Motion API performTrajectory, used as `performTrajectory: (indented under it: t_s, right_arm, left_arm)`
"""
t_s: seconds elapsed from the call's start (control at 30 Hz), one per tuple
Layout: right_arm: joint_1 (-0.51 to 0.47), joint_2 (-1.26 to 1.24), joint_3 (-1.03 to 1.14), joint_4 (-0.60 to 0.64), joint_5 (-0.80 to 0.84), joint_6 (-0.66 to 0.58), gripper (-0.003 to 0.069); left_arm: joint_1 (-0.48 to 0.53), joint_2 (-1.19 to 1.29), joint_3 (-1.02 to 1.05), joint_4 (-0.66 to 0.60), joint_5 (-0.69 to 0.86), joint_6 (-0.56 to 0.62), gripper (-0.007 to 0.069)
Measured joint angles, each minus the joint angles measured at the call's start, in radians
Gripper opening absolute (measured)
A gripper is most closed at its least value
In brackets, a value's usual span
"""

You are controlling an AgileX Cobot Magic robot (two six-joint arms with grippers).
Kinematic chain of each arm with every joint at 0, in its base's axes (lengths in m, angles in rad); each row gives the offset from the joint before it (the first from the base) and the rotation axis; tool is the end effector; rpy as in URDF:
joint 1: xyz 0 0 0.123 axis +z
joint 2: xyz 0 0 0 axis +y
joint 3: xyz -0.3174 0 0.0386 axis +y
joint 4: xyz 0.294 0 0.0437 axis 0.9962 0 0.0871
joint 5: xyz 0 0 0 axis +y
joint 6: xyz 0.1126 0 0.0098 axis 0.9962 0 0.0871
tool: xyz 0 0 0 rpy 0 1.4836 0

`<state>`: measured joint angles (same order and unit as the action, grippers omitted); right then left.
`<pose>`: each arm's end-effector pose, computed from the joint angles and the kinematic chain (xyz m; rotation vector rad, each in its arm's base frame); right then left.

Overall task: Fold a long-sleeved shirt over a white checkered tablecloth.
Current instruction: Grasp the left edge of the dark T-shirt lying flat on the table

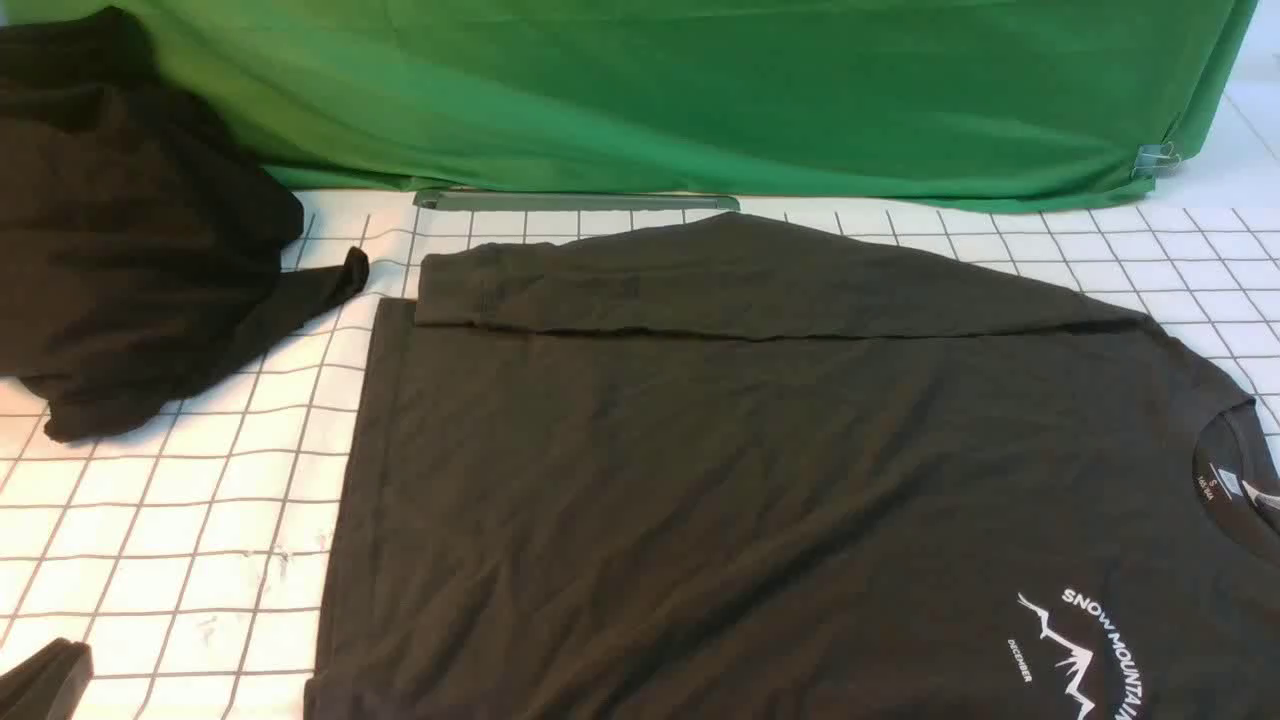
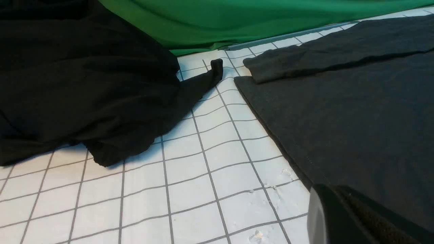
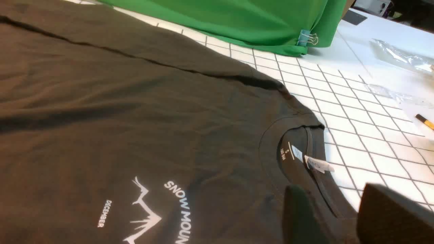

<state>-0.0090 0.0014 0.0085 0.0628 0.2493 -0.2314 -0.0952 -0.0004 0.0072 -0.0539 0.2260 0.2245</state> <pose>0.0884 0.0010 0.1835 -0.1520 1.7371 -0.1181 0.0882 -0.0098 0.1868 0.2375 1.6998 0.0466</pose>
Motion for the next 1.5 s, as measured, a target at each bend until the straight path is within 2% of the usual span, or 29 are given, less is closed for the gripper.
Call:
performTrajectory:
  t_s: [1.07, 1.1, 1.13, 1.17, 1.23, 1.33, 1.4, 1.43, 1.5]
  right_arm:
    - [0.0, 0.0, 0.0, 0.0, -0.001, 0.0, 0.0242]
    - [0.0, 0.0, 0.0, 0.0, -0.001, 0.0, 0.0242]
    - [0.0, 0.0, 0.0, 0.0, -0.001, 0.0, 0.0242]
    - [0.0, 0.0, 0.0, 0.0, -0.007, 0.0, 0.0242]
    - [0.0, 0.0, 0.0, 0.0, -0.02, 0.0, 0.0242]
    - [0.0, 0.0, 0.0, 0.0, -0.027, 0.0, 0.0242]
    - [0.0, 0.0, 0.0, 0.001, -0.03, 0.003, 0.0242]
    - [0.0, 0.0, 0.0, 0.029, -0.056, 0.041, 0.0242]
    - [0.0, 0.0, 0.0, 0.093, -0.126, 0.138, 0.0242]
  left_arm:
    - [0.0, 0.0, 0.0, -0.007, -0.011, 0.004, 0.0003]
    - [0.0, 0.0, 0.0, -0.072, -0.052, -0.003, 0.0003]
    - [0.0, 0.0, 0.0, -0.083, -0.059, -0.006, 0.0003]
    - [0.0, 0.0, 0.0, -0.199, -0.134, -0.032, 0.0003]
    - [0.0, 0.0, 0.0, -0.328, -0.213, -0.062, 0.0003]
    - [0.0, 0.0, 0.0, -0.462, -0.369, -0.127, 0.0003]
    - [0.0, 0.0, 0.0, -0.494, -0.447, -0.189, 0.0003]
    - [0.0, 0.0, 0.0, -0.496, -0.549, -0.269, 0.0003]
    - [0.0, 0.0, -0.024, -0.463, -0.624, -0.414, 0.0003]
